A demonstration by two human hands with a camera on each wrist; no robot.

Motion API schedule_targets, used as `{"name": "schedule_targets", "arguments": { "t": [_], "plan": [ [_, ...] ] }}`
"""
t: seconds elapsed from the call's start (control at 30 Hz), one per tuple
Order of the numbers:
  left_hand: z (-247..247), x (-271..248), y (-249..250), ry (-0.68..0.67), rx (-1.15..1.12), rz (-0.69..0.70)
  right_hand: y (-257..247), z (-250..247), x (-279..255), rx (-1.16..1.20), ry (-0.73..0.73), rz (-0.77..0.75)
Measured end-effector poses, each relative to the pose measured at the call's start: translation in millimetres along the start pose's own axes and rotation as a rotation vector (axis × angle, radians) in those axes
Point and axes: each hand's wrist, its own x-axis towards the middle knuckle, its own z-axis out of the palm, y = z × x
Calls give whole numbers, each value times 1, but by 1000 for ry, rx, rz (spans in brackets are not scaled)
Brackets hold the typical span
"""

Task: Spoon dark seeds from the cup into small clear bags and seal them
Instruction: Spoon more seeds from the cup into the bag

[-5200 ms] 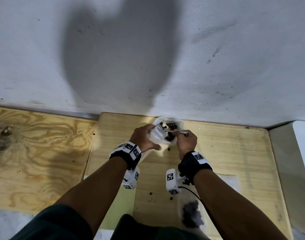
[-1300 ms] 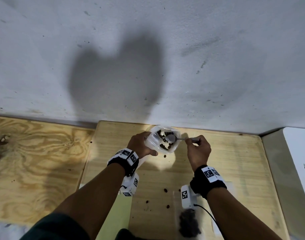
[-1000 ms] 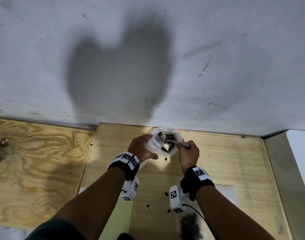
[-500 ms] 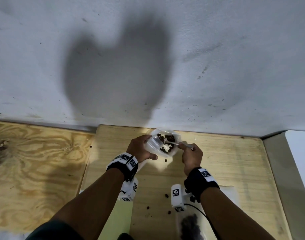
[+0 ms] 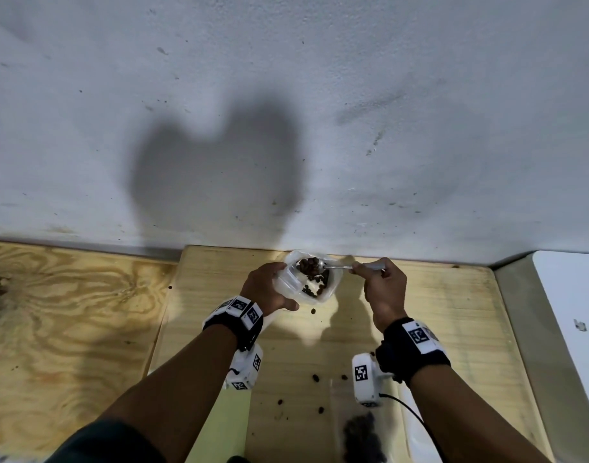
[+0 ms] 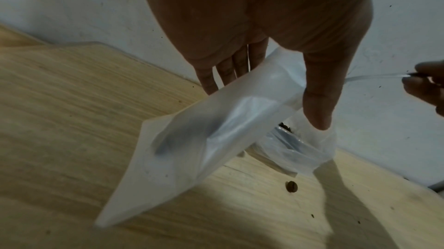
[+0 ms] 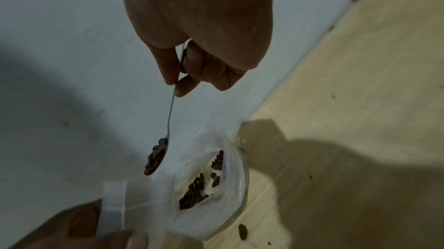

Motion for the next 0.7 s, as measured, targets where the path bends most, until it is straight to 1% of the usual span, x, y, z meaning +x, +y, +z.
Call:
{"name": "schedule_targets", "arguments": {
  "t": [0.23,0.33,0.37,0.4,0.53,0.57,0.7],
  "plan": [
    [0,-2,3,0,-45,-11,-6,19,-11,-321,-221,-347],
    [0,-3,5,-1,-50,-7,-7,21,-14,-363,-311,-406],
    [0,-3,5,-2,-48,-7,-7,18,-13,-361,-303,-399],
    [-1,-3,6,-3,-46,-6,-6,16,-10,-347,-264,-381],
    [-2,-3,4,-1,-59,-8,4,0,2,-191,5,-255],
    [-2,-3,3,4,-63,-7,7,-2,4,-175,45,-208],
    [-2,-9,-1,32,-72,8,15,-2,4,-153,48,-29]
  ]
}}
